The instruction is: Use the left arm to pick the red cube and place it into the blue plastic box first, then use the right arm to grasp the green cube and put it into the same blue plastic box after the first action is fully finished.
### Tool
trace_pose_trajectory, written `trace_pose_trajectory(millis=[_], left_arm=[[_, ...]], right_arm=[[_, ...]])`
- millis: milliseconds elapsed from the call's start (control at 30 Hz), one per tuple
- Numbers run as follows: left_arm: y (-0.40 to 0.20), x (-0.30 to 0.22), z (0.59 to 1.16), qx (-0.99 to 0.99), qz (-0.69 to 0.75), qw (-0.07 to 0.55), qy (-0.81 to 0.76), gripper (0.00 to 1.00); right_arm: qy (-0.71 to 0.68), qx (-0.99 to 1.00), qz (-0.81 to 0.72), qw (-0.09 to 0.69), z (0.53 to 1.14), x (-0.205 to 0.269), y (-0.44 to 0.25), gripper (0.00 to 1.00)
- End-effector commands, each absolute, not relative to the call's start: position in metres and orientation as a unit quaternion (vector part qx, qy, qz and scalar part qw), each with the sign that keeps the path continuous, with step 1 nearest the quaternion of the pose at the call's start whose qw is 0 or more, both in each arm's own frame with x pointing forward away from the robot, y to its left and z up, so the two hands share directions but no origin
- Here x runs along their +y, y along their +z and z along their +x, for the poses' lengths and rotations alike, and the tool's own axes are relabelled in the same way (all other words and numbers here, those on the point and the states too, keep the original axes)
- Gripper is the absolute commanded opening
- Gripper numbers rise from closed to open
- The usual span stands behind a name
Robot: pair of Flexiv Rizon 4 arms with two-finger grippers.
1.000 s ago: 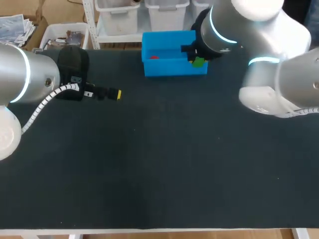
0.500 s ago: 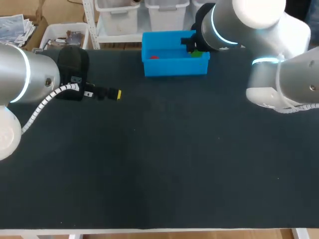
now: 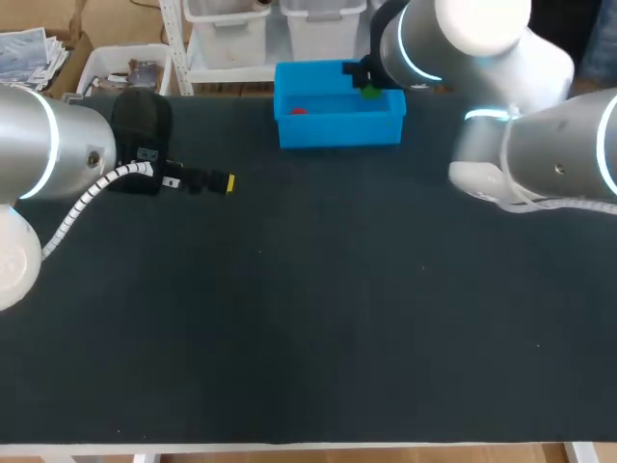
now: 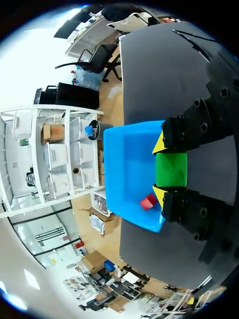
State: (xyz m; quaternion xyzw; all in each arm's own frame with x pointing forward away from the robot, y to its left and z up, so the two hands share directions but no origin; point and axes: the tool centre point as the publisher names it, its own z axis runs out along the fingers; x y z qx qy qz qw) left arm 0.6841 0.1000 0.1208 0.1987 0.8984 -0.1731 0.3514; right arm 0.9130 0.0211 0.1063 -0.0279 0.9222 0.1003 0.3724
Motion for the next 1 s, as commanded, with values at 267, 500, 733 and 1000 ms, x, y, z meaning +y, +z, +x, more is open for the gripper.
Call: trace_pose_trajectory(millis=[267,500,733,1000], left_arm=[[0.12,0.102,0.685,0.897,0.201,0.351,-0.177,1.0],[0.12,0.102,0.685,0.897,0.201,0.351,-0.177,1.0],[0.12,0.102,0.685,0.897,0.201,0.351,-0.177,1.0],[0.12,0.102,0.685,0.897,0.201,0.351,-0.177,1.0]], right_arm=[[0.109,0.925,-0.025,0.362,0.954,0.031,0.09,0.0],[0.112,0.927,-0.024,0.358,0.969,0.034,0.077,0.0],[0.115,0.93,-0.017,0.348,0.979,0.032,0.064,0.0],[0.116,0.933,-0.011,0.34,0.989,0.03,0.053,0.0]])
